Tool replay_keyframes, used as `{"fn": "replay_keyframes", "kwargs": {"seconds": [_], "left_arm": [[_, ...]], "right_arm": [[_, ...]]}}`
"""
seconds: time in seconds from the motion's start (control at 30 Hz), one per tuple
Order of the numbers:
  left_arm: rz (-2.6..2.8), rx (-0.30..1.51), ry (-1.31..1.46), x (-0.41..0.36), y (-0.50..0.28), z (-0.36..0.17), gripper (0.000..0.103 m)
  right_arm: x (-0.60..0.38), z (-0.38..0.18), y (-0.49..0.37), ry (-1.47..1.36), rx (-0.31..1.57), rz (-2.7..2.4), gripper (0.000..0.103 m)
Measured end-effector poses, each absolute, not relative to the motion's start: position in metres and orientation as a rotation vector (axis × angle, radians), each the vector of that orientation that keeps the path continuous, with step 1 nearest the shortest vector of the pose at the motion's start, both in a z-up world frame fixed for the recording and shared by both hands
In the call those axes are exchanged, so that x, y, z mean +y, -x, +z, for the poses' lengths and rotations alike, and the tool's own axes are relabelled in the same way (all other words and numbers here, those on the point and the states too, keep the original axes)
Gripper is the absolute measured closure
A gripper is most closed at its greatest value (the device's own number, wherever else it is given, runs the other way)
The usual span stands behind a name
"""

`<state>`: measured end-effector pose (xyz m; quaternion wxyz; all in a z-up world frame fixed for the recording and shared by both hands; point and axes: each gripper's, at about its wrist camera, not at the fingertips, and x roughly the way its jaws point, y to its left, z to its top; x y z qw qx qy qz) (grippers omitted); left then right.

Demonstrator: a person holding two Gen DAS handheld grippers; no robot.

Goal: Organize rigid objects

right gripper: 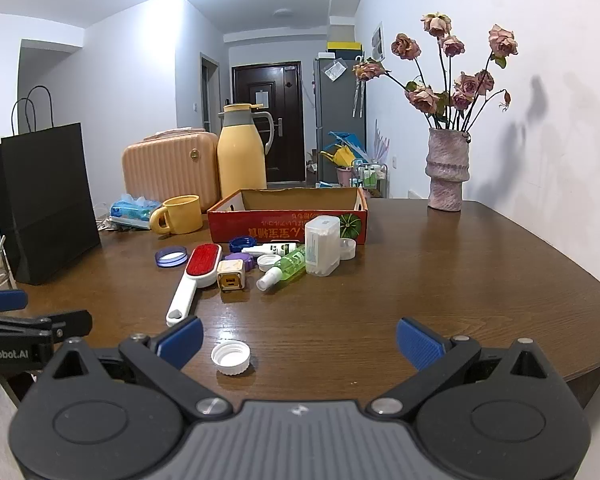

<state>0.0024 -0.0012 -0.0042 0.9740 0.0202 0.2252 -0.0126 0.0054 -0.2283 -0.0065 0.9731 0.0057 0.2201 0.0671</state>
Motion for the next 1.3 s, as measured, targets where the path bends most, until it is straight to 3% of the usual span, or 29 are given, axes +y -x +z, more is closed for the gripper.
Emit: {"fn": "replay_keyframes", "kwargs": {"seconds": [1.3], "left_arm": [[-0.025, 0.475, -0.031, -0.0009, -0.0017, -0.0065, 0.0]], "right_arm": [[-0.2258, -0.0062, -0.0078, 0.006, 0.457, 0.137, 0.0]]}}
